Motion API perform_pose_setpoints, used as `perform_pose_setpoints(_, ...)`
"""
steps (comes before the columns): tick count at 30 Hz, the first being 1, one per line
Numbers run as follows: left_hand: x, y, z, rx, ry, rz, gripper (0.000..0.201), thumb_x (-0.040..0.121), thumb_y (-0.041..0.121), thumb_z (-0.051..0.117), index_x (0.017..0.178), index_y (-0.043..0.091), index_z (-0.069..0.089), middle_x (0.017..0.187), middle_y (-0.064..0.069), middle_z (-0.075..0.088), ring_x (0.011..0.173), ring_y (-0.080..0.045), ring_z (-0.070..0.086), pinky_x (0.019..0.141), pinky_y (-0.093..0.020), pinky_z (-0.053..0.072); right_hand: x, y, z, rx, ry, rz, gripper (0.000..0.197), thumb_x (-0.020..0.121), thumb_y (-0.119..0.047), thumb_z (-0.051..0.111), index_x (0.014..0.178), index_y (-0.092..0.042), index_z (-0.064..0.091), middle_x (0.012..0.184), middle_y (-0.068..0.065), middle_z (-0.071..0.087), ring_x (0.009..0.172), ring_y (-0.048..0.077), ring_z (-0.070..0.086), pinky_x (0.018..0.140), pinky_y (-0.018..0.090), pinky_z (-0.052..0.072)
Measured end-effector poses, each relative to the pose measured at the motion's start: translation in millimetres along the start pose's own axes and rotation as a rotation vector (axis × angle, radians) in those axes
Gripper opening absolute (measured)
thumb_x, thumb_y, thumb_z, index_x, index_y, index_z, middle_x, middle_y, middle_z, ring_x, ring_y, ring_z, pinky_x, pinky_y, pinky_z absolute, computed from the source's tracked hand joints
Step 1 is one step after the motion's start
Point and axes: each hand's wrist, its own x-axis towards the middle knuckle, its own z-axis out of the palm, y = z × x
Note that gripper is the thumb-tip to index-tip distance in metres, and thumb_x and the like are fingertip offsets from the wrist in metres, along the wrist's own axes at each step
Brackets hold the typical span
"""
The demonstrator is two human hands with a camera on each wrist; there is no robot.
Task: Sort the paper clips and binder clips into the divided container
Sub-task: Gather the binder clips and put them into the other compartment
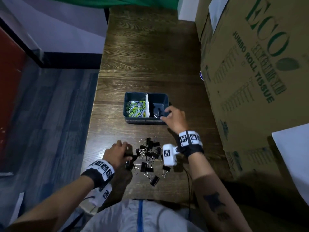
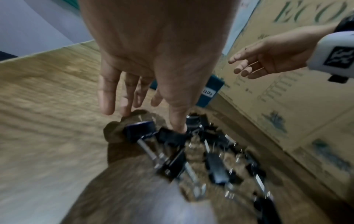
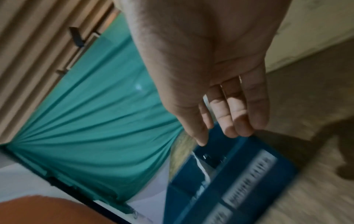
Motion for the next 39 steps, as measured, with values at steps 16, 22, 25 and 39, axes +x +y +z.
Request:
perform_pose_setpoints(16,5.3,42.0,35.3,-0.141,0.019,0.027,0.095,0.074,0.044,0.077,0.146,0.034,0.016,0.13,-0.005,0.028,0.116,-0.026,0.043,0.085,-0.041,0.051,-65.8,61.2,108.8,-0.421,-0.359,-0.024,0.1,0.072,-0.03,0.087,0.151,-0.038,0.026,0.143,0.011,0.025,0.132,0.036,0.035,0.104,0.051,0.042)
perform_pose_setpoints(22,19.1,47.8,28.5,-0.113,0.011,0.042,0.085,0.07,0.027,0.08,0.139,0.022,0.03,0.126,-0.009,0.031,0.107,-0.032,0.05,0.082,-0.044,0.051,-66.0,61.1,114.5,-0.403,-0.284,-0.05,0.084,0.074,-0.011,0.083,0.141,-0.033,0.037,0.137,0.009,0.032,0.125,0.035,0.041,0.099,0.049,0.044)
perform_pose_setpoints(25,22.1,49.6,22.6,-0.147,0.013,0.03,0.076,0.067,0.021,0.083,0.129,0.013,0.039,0.121,-0.011,0.037,0.096,-0.034,0.057,0.077,-0.045,0.051,-65.6,63.8,114.4,-0.388,-0.224,-0.057,0.069,0.071,-0.014,0.084,0.123,-0.033,0.042,0.126,0.007,0.037,0.117,0.035,0.047,0.091,0.048,0.049)
perform_pose_setpoints(39,20.1,39.8,11.5,-0.242,0.075,0.068,0.014,0.084,0.004,0.061,0.08,0.017,0.055,0.095,-0.002,0.049,0.077,-0.019,0.056,0.07,-0.033,0.049,-71.8,67.0,102.2,-0.27,-0.147,-0.018,0.02,0.085,-0.009,0.071,0.096,-0.023,0.06,0.093,0.002,0.069,0.084,0.024,0.066,0.075,0.035,0.055)
